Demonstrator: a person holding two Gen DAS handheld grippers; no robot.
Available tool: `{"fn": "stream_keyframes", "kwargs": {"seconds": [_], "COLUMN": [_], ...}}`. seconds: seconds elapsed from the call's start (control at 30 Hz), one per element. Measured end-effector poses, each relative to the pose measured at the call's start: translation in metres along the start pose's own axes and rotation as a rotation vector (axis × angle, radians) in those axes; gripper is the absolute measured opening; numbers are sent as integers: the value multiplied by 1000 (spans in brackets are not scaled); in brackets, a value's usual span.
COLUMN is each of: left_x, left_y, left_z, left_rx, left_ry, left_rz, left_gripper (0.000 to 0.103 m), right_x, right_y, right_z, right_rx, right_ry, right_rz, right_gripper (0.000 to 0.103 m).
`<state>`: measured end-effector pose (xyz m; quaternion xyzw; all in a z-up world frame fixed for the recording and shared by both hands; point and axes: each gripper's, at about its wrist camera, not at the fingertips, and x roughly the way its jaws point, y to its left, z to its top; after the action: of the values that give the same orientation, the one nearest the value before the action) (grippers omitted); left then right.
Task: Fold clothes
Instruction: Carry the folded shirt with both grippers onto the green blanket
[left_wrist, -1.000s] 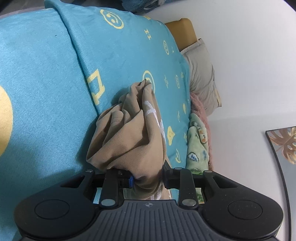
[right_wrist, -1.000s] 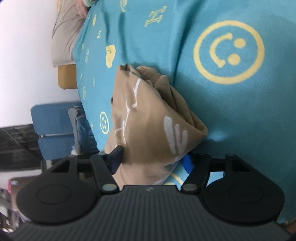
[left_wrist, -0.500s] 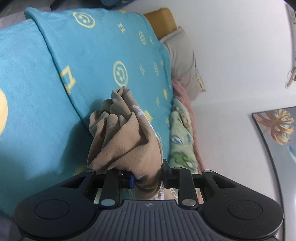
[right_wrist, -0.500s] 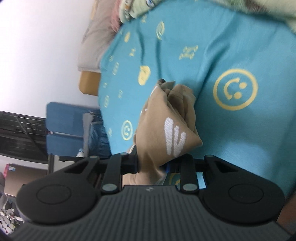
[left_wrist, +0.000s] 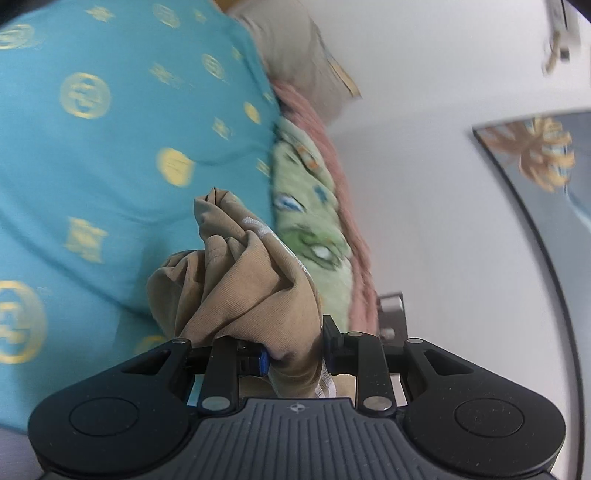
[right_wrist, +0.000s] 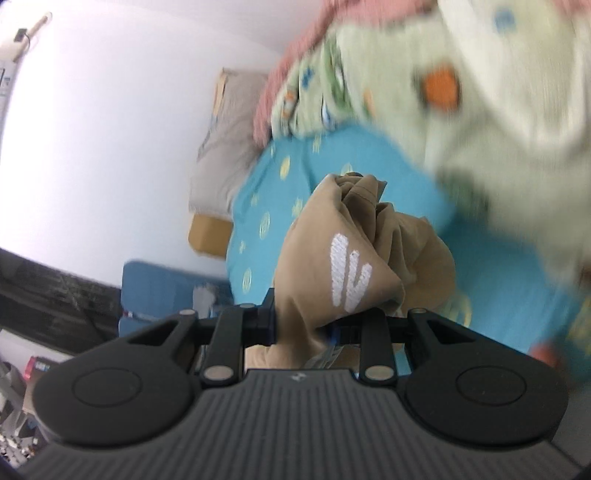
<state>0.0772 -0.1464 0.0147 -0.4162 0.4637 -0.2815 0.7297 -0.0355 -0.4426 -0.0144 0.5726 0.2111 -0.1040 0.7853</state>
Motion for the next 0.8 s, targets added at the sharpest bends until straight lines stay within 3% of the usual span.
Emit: {"fn": "stream_keyframes", "kwargs": {"seconds": [0.27,0.4,0.5,0.53,0.67,0.8], "left_x": [182,256,279,282,278,265], "left_y": [-149,-206,-204,-196,-148,-112], "left_z": [-15,-35,-63,-72,-99,-118], "left_rx": [137,233,254,305,444,597], "left_ry": [131,173,189,241,312,324], "left_rz": [-125,-197,-194,-224,-108,-54], "left_gripper": [28,29,29,29,29,33], "right_x": [-51,-79,-86,-84,-73,-66], "right_y": [6,7,-16,-28,-77,-119], "right_z": [178,234,242,239,209,178], "right_rx": [-74,-142,-148,-144,-126,-78], "right_ry": [-242,-393,-432,-425,-305,-232], "right_rz": [-51,-86,-120,-139,-245,-255], "right_gripper": [29,29,29,29,29,29]}}
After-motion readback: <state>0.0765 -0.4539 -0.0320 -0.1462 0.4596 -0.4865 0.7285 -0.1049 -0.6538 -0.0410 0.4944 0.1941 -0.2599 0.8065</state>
